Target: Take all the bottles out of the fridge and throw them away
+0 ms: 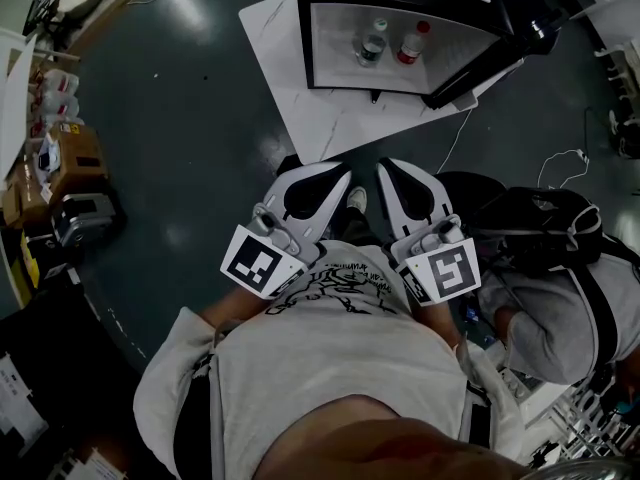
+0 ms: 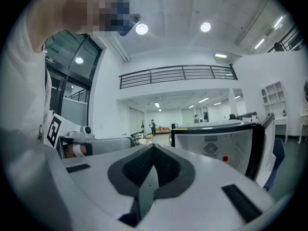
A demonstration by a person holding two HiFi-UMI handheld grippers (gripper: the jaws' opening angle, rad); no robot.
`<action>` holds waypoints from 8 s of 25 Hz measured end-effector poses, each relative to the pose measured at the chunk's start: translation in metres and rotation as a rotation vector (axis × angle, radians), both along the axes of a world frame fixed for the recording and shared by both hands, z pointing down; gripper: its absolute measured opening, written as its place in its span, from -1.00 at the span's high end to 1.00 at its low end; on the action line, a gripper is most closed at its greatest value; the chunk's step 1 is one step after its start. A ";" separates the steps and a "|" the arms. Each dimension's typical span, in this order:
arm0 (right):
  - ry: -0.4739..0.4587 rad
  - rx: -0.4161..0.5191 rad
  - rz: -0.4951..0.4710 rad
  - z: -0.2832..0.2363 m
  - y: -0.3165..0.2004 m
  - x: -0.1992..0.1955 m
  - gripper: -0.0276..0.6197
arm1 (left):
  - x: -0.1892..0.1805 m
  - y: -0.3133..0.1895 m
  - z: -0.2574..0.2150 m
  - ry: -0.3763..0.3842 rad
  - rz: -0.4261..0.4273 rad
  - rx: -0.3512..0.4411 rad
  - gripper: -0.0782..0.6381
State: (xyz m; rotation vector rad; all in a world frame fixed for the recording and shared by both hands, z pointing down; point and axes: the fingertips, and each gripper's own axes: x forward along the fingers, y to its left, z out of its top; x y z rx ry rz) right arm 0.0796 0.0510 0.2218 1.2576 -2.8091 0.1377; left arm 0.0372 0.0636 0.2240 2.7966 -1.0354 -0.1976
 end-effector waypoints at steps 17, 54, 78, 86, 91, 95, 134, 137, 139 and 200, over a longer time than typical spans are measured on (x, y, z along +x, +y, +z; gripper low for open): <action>-0.017 0.012 -0.032 0.004 -0.053 0.049 0.89 | 0.048 -0.050 0.001 -0.006 -0.031 0.029 0.76; -0.010 0.006 -0.074 0.011 -0.129 0.123 0.89 | 0.125 -0.124 0.006 -0.015 -0.067 0.038 0.75; 0.008 0.018 -0.025 0.012 -0.155 0.090 0.89 | 0.085 -0.154 0.013 -0.044 -0.063 0.028 0.75; 0.025 0.009 -0.010 0.029 -0.159 0.091 0.89 | 0.084 -0.162 0.024 -0.051 -0.085 0.043 0.64; 0.033 0.022 -0.009 0.036 -0.163 0.089 0.89 | 0.084 -0.170 0.036 -0.065 -0.093 0.036 0.55; 0.043 0.027 -0.005 0.042 -0.165 0.087 0.89 | 0.085 -0.174 0.044 -0.078 -0.102 0.040 0.49; 0.080 0.009 0.068 0.117 -0.226 0.087 0.89 | 0.085 -0.251 0.119 -0.166 -0.130 0.009 0.21; 0.074 0.004 0.074 0.118 -0.232 0.089 0.89 | 0.085 -0.259 0.122 -0.170 -0.136 0.010 0.20; 0.079 0.010 0.077 0.118 -0.236 0.088 0.89 | 0.084 -0.264 0.124 -0.174 -0.142 0.013 0.20; 0.177 -0.037 0.118 0.176 -0.323 0.096 0.89 | 0.105 -0.403 0.240 -0.345 -0.220 -0.060 0.06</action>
